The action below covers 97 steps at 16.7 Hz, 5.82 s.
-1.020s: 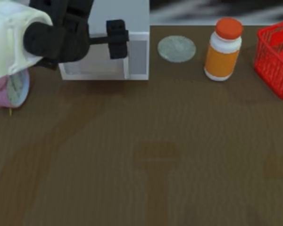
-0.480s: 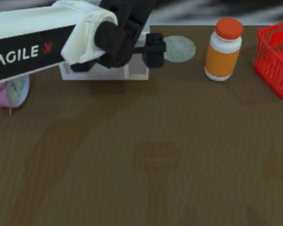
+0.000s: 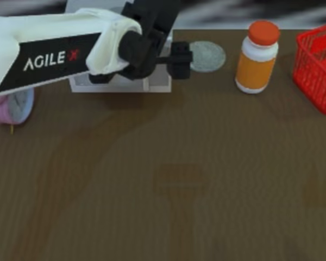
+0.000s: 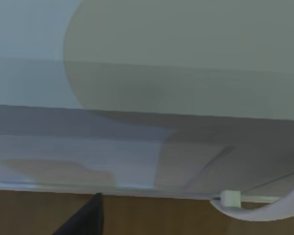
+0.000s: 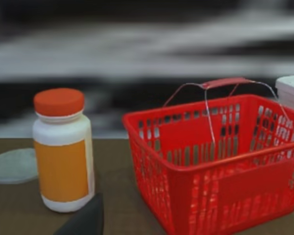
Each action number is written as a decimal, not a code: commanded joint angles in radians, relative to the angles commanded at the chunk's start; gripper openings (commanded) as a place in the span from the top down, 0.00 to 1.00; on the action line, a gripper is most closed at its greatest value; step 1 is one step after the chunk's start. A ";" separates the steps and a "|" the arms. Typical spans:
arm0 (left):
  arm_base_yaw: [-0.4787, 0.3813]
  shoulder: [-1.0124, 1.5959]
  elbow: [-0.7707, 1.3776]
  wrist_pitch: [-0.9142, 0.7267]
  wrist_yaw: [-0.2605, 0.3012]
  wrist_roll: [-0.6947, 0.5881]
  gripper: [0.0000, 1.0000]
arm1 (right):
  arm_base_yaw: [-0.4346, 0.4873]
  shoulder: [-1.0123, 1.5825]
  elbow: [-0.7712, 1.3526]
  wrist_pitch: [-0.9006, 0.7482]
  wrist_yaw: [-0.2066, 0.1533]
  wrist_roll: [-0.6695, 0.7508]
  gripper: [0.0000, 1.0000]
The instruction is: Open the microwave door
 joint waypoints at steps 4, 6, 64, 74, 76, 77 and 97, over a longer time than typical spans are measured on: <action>0.032 0.108 0.042 0.076 0.020 0.028 0.00 | 0.000 0.000 0.000 0.000 0.000 0.000 0.00; 0.032 0.109 0.043 0.078 0.021 0.028 0.00 | 0.000 0.000 0.000 0.000 0.000 0.000 0.00; -0.006 0.028 -0.095 0.120 0.009 -0.002 1.00 | 0.000 0.000 0.000 0.000 0.000 0.000 0.00; 0.007 -0.021 -0.164 0.164 0.041 0.059 1.00 | 0.000 0.000 0.000 0.000 0.000 0.000 0.00; 0.007 -0.021 -0.164 0.164 0.041 0.059 1.00 | 0.000 0.000 0.000 0.000 0.000 0.000 0.00; 0.007 -0.021 -0.164 0.164 0.041 0.059 1.00 | 0.000 0.000 0.000 0.000 0.000 0.000 0.00; 0.000 -0.018 -0.166 0.165 0.049 0.057 1.00 | 0.000 0.000 0.000 0.000 0.000 0.000 0.00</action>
